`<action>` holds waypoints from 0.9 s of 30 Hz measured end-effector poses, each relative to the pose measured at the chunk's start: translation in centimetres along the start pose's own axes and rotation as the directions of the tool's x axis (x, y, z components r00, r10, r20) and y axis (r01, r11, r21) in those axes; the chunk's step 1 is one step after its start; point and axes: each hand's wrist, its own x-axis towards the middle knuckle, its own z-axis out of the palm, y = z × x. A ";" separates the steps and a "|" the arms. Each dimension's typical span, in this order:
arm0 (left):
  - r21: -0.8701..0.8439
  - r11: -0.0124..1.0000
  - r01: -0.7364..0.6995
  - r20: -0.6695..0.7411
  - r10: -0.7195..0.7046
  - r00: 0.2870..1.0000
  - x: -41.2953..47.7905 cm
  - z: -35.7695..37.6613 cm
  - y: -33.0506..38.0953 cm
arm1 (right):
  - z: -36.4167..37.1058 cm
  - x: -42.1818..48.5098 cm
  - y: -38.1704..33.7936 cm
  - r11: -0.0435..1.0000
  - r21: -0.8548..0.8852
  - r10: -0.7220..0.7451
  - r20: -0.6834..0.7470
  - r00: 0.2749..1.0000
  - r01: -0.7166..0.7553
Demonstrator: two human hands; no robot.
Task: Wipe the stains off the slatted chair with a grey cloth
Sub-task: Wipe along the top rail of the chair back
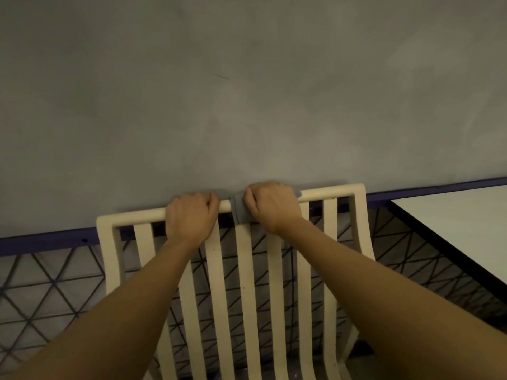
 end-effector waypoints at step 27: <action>0.027 0.995 -0.092 0.023 0.091 0.996 0.2 -0.5 0.9 | -1.5 0.0 5.5 0.973 -0.014 0.231 0.024 0.973 -0.231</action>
